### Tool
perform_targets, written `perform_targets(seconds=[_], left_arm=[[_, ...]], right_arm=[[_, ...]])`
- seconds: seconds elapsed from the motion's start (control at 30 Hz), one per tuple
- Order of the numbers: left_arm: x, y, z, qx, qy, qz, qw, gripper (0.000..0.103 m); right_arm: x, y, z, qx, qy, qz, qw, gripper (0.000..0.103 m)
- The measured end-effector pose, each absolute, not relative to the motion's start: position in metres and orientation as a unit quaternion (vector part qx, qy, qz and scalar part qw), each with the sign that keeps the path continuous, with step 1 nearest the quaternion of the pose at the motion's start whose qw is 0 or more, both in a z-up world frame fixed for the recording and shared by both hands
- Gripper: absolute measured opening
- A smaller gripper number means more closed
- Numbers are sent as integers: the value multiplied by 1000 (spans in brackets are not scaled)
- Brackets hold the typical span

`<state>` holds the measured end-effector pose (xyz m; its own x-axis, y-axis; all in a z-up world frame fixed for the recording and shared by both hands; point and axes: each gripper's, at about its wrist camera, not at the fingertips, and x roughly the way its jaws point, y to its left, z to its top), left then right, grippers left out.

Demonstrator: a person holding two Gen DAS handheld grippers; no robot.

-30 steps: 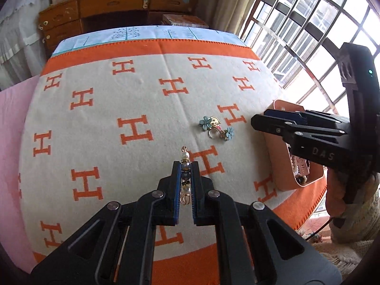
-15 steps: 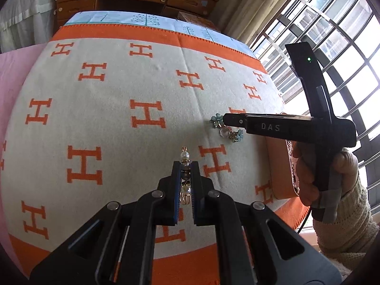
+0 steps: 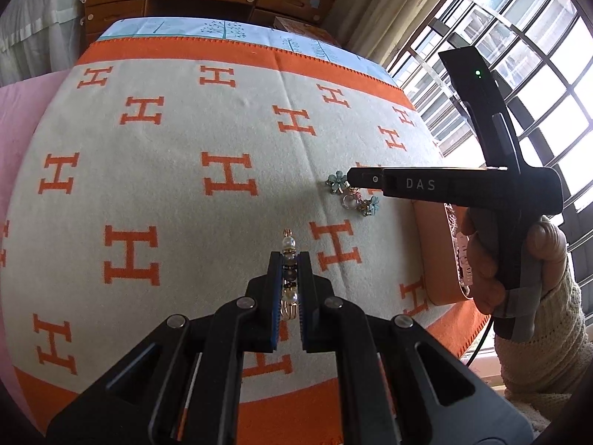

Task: Organize jewelry
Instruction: 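Carry the safety pin into the box with the left gripper while the right grasps a gold round earring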

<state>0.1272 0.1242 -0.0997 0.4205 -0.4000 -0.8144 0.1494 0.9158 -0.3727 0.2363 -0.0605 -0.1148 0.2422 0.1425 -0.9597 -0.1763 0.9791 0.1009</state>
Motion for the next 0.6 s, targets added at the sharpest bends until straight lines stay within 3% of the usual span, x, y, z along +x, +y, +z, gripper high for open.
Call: perform_targets(seconds=[0.33, 0.6], left_arm=[[129, 123, -102, -122, 517, -166, 831, 5], [129, 123, -102, -121, 516, -168, 831, 5]], right_arm=[[240, -68, -127, -8, 622, 99, 777, 31], [245, -69, -135, -25, 620, 83, 780, 19]])
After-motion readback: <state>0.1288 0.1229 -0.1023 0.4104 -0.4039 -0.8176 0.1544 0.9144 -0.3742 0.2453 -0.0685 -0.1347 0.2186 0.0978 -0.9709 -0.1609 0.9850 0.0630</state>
